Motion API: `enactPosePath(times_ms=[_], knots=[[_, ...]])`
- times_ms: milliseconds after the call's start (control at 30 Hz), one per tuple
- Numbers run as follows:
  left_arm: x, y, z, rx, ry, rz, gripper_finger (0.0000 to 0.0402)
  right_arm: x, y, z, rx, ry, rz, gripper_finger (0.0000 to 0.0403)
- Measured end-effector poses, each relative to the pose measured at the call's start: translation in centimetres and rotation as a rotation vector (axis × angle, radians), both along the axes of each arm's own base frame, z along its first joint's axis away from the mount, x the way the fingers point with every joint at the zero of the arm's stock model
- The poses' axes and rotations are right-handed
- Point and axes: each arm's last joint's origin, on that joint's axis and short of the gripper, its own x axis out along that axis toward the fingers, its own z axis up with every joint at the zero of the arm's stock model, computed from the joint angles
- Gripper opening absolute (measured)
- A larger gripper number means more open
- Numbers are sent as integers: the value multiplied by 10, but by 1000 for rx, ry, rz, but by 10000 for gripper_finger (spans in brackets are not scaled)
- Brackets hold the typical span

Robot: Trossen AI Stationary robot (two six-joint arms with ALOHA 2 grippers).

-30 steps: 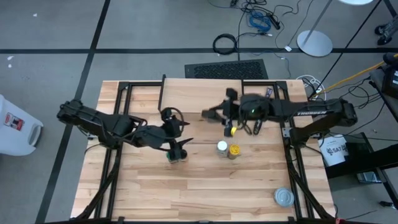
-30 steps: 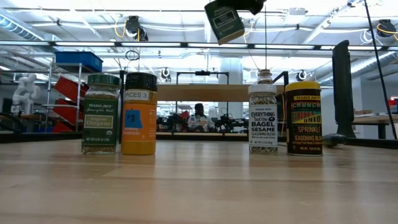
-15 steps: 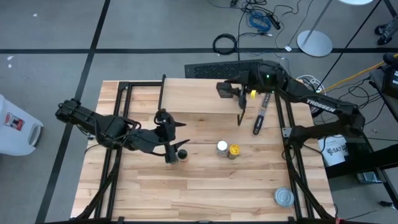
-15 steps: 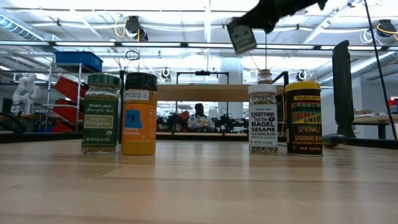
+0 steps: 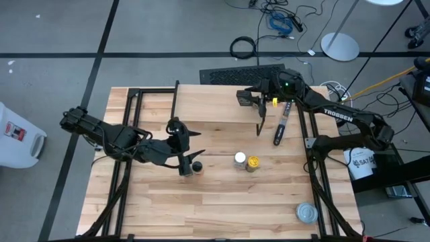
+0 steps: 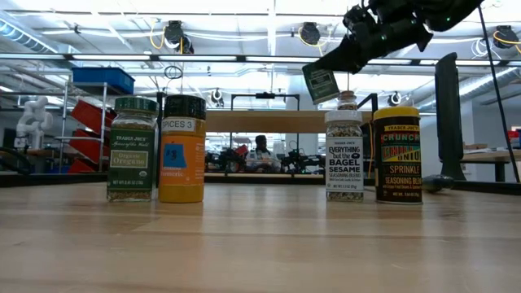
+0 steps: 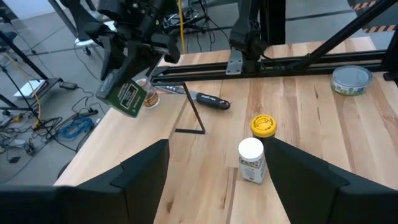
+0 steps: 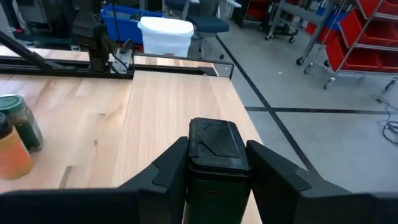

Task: Shelf spices
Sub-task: Put the black seasoning can on the shelf

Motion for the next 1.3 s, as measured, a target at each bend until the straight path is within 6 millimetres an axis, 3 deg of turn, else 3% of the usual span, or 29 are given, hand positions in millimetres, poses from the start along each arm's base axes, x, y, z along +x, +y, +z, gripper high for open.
enactPosePath(times_ms=[267,600,1300], knots=[[2,0,3,10,-29,-2,274,7,-7,-6,20,-26,45,135],[2,-1,3,10,-34,-2,274,19,-24,-28,66,9,24,135],[2,-1,3,9,-30,-2,274,15,-27,-31,94,42,13,135]])
